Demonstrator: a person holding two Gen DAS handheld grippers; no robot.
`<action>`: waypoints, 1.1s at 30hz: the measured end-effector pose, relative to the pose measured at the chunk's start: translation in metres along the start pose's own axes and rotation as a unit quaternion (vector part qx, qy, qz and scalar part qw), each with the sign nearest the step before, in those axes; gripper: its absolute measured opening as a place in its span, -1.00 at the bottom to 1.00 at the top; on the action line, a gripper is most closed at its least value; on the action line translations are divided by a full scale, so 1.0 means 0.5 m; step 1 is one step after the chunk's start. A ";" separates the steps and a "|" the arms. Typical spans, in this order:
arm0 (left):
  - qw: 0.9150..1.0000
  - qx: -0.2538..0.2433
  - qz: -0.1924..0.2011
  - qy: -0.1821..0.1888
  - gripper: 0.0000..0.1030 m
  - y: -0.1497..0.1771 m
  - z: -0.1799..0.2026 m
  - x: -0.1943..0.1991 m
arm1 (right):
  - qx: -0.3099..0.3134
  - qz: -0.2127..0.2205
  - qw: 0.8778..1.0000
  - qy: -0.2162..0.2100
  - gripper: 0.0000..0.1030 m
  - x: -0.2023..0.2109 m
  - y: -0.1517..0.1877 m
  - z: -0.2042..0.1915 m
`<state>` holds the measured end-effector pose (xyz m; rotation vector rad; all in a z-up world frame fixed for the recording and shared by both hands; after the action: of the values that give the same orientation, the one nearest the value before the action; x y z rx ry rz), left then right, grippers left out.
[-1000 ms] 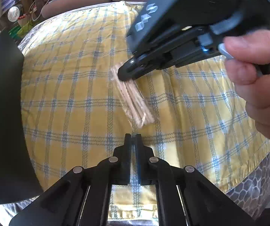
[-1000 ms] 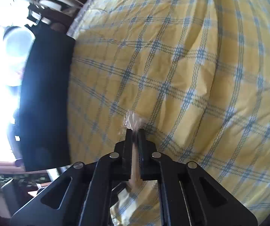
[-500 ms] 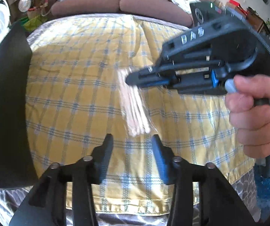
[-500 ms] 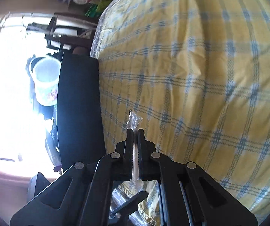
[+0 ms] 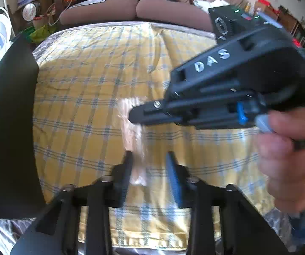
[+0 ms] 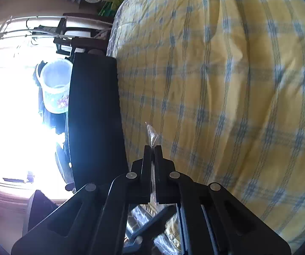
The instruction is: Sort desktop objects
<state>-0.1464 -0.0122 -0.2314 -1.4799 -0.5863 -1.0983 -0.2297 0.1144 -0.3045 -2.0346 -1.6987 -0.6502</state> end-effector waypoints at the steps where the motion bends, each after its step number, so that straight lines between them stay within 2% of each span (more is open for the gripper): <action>1: 1.000 -0.001 -0.009 -0.008 -0.88 0.001 0.001 -0.009 | 0.007 0.000 1.000 0.017 -0.93 -0.004 0.004 0.001; 4: 1.000 0.003 -0.030 -0.005 -0.91 0.000 0.006 -0.025 | 0.008 -0.001 0.998 0.058 -0.92 -0.002 0.010 0.019; 8: 0.999 -0.003 -0.029 0.016 -0.93 -0.001 0.010 -0.020 | -0.014 -0.010 0.998 0.057 -0.87 0.005 0.008 0.041; 10: 0.999 -0.036 -0.011 0.024 -0.96 0.006 0.026 -0.013 | -0.011 -0.027 0.997 0.067 -0.80 0.005 0.010 0.038; 12: 0.997 -0.064 -0.001 0.037 -0.96 0.017 0.042 -0.014 | -0.012 -0.043 0.995 0.085 -0.54 -0.002 0.007 0.033; 15: 0.998 -0.044 -0.015 0.045 -0.96 0.019 0.035 -0.028 | -0.017 -0.044 0.995 0.084 -0.42 -0.008 0.008 0.030; 18: 0.998 -0.023 -0.018 0.049 -0.96 0.015 0.025 -0.023 | -0.032 -0.043 0.995 0.089 -0.41 -0.016 -0.003 0.024; 22: 0.998 -0.026 -0.019 0.058 -0.96 0.023 0.029 -0.014 | -0.003 -0.044 0.986 0.158 -0.41 -0.020 -0.028 -0.010; 24: 0.998 -0.033 -0.021 0.055 -0.96 0.025 0.035 -0.016 | 0.011 -0.058 0.980 0.192 -0.41 -0.032 -0.041 -0.024; 26: 0.998 -0.032 -0.023 0.052 -0.95 0.027 0.035 -0.023 | 0.032 -0.085 0.967 0.236 -0.40 -0.057 -0.046 -0.046; 27: 0.998 -0.029 -0.024 0.053 -0.95 0.028 0.032 -0.025 | 0.051 -0.097 0.960 0.258 -0.39 -0.069 -0.048 -0.060; 29: 0.998 -0.028 -0.023 0.053 -0.95 0.028 0.027 -0.025 | 0.105 -0.119 0.936 0.314 -0.38 -0.102 -0.039 -0.094; 31: 0.998 -0.029 -0.024 0.053 -0.94 0.028 0.026 -0.024 | 0.136 -0.124 0.921 0.345 -0.34 -0.122 -0.028 -0.113; 33: 0.998 -0.032 -0.026 0.049 -0.94 0.030 0.025 -0.025 | 0.154 -0.125 0.912 0.360 -0.34 -0.132 -0.021 -0.122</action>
<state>-0.1356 -0.0010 -0.2484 -1.4647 -0.5280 -1.2327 -0.2554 0.0284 -0.2942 -1.1502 -1.4795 -0.9884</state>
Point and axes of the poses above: each gripper's, at about its wrist camera, not at the fingertips, and x roughly against the way its jaws point, z to its right, y to its underside, the point moved 1 cm from there along -x, roughly the way its jaws point
